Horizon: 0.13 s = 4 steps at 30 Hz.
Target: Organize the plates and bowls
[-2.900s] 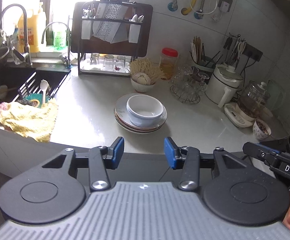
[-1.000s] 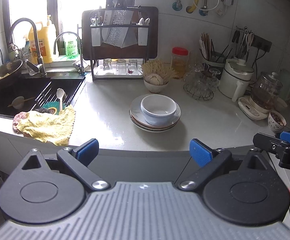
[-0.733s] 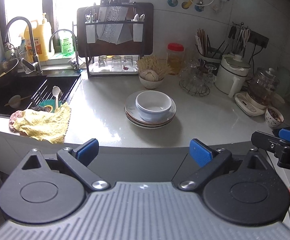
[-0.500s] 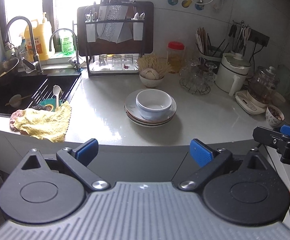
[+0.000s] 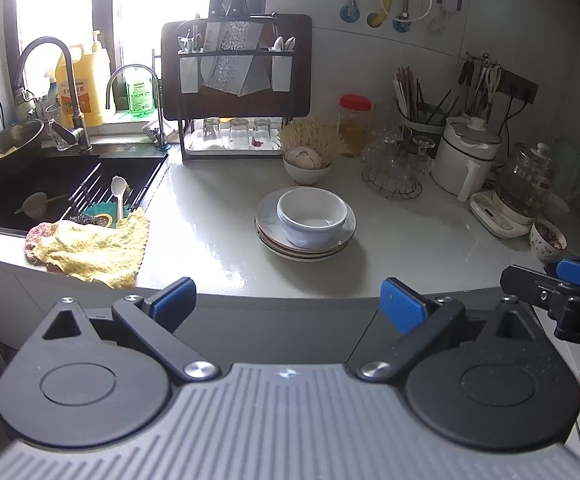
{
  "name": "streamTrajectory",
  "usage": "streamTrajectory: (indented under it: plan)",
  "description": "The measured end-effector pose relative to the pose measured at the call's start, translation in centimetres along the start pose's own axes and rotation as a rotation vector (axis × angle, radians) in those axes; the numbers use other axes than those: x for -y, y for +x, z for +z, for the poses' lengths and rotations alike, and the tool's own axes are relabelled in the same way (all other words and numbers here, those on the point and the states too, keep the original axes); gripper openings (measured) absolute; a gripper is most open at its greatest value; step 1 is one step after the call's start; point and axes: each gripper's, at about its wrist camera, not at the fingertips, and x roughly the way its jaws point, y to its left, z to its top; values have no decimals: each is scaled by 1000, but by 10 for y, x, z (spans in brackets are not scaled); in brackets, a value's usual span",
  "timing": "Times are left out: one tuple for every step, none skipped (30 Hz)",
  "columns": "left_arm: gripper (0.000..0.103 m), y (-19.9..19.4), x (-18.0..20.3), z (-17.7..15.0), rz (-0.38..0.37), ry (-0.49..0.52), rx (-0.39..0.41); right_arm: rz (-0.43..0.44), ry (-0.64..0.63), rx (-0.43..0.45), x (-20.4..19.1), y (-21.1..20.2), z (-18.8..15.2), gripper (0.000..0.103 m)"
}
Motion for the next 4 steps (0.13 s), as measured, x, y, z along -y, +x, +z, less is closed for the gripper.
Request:
streamTrajectory:
  plan:
    - [100, -1, 0, 0, -1, 1, 2, 1, 4, -2, 0, 0, -1, 103]
    - [100, -2, 0, -1, -1, 1, 5, 5, 9, -6, 0, 0, -1, 103]
    - [100, -4, 0, -3, -2, 0, 9, 7, 14, -9, 0, 0, -2, 103]
    - [101, -5, -1, -4, -3, -1, 12, 8, 16, -7, 0, -1, -2, 103]
